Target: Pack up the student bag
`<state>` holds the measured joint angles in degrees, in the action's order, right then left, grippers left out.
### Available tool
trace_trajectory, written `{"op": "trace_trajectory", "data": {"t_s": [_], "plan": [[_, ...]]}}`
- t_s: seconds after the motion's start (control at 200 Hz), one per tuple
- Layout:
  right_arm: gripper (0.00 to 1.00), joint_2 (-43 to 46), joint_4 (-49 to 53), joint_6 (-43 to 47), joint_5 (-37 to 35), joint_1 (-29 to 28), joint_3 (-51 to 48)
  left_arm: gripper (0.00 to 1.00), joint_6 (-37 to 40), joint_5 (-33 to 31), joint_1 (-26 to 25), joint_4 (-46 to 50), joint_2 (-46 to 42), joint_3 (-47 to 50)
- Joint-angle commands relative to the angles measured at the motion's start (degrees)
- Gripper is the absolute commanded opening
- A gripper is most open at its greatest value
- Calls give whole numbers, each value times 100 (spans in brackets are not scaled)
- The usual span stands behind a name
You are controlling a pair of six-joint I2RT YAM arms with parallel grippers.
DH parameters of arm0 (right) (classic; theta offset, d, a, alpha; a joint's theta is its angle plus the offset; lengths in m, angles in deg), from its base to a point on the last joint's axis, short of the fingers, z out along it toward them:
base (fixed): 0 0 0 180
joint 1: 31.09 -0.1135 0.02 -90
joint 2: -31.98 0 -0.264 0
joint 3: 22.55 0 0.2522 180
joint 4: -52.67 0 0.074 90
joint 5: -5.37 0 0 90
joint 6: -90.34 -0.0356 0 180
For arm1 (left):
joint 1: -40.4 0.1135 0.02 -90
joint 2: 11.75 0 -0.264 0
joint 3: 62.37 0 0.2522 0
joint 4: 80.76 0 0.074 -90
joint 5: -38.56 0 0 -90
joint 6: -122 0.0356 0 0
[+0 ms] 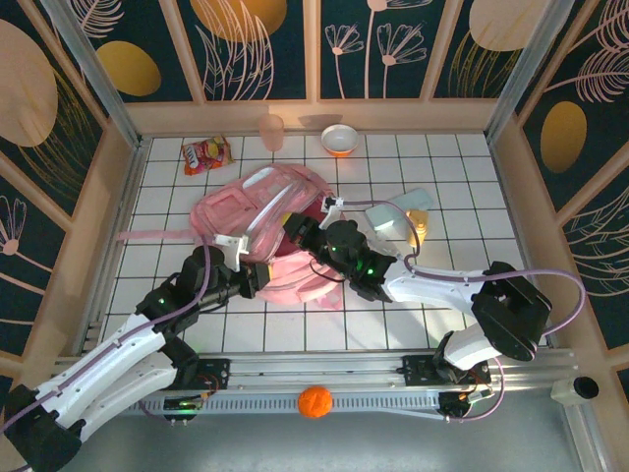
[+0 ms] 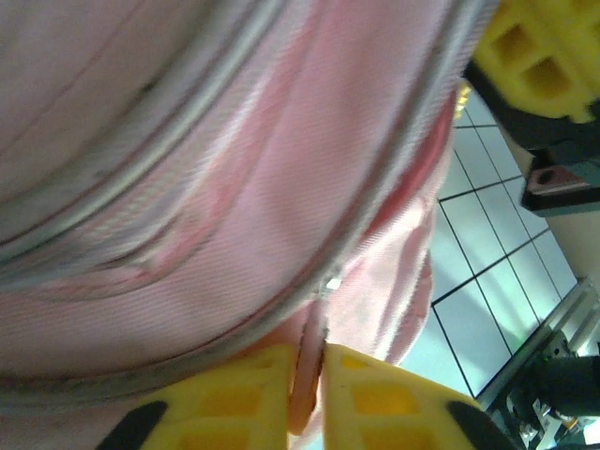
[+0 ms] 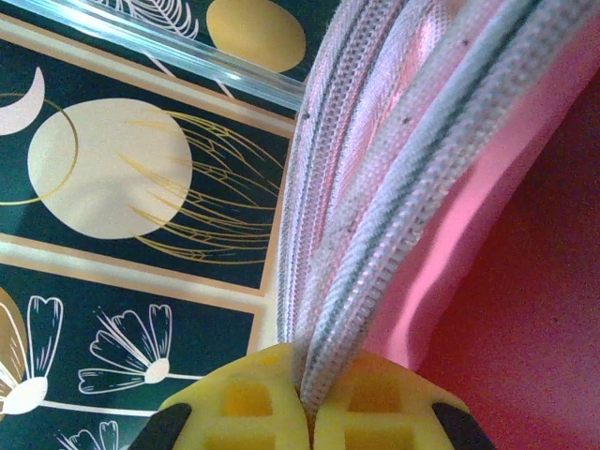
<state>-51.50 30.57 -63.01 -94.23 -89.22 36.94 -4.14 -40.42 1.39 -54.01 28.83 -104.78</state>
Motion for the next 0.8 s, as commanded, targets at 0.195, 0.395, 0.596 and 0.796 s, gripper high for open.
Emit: {"op": "trace_trajectory", "data": {"t_s": [0.195,0.395,0.596,0.796], "plan": [[0,266,-118,406,-105,-37,488,0,-75,-894,11,225,-69,-159],[0,602,462,574,693,407,567,0,-399,-1825,7,1185,47,-278],[0,665,1217,762,2299,1088,781,0,-416,-2534,32,1277,-185,-174],[0,732,1491,883,3507,1482,903,0,-26,-2821,172,755,-126,-98]]}}
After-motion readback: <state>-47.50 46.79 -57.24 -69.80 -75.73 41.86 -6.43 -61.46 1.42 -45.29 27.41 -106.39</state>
